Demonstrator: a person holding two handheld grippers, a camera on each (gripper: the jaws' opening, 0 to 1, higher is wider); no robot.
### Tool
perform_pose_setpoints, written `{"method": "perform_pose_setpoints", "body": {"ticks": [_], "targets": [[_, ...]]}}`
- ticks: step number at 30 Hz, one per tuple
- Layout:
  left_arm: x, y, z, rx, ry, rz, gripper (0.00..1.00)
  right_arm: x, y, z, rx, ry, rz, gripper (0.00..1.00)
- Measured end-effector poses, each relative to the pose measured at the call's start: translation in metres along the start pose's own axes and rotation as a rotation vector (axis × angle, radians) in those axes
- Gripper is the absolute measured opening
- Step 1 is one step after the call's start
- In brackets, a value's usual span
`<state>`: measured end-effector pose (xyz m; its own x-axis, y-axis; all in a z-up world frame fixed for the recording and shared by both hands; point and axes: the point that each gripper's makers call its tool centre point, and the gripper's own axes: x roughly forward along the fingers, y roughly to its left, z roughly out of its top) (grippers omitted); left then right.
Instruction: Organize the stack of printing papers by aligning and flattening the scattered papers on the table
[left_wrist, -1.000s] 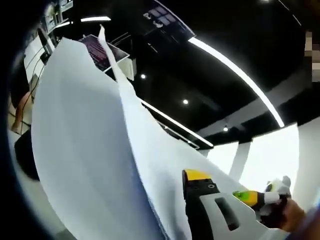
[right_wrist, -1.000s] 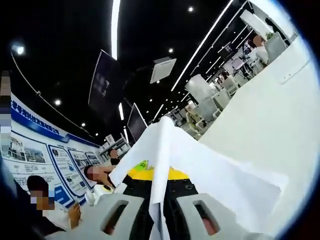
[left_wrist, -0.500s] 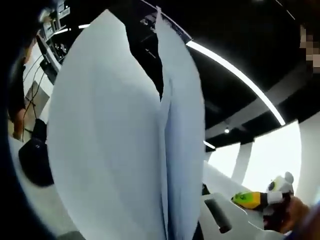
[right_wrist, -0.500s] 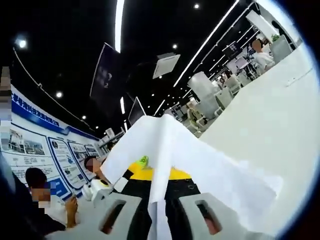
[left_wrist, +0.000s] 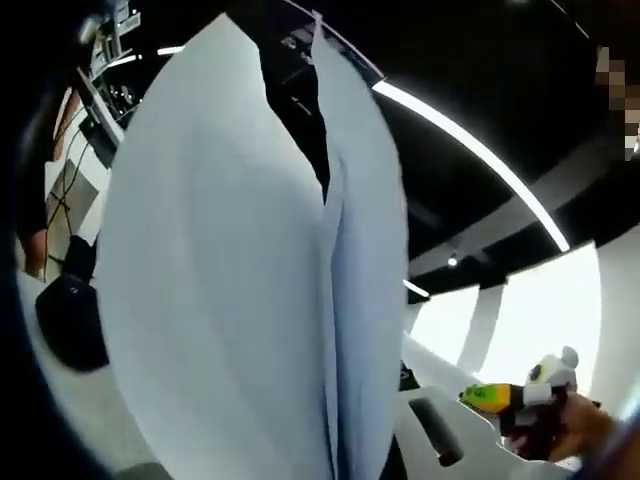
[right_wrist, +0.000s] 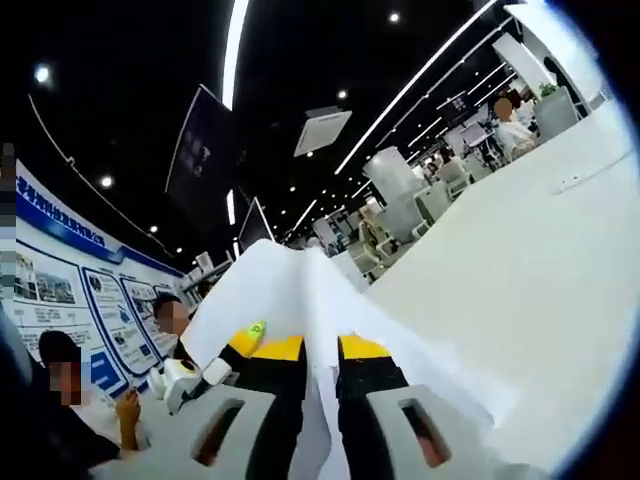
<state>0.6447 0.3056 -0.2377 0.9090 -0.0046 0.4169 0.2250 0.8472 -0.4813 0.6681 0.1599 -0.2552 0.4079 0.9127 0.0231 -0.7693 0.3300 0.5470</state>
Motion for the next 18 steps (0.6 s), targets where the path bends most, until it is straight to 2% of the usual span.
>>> {"method": "perform_pose_setpoints", "body": {"ticks": [6,18], "targets": [[0.000,0.002,0.000,-0.005,-0.002,0.001,0.06,-0.006,-0.006,0.006,-0.014,-0.014,-0.030,0.10],[-0.001,0.000,-0.001,0.005,0.005,0.002,0.06,-0.021,-0.032,0.021,-0.002,-0.060,-0.086,0.12]]}}
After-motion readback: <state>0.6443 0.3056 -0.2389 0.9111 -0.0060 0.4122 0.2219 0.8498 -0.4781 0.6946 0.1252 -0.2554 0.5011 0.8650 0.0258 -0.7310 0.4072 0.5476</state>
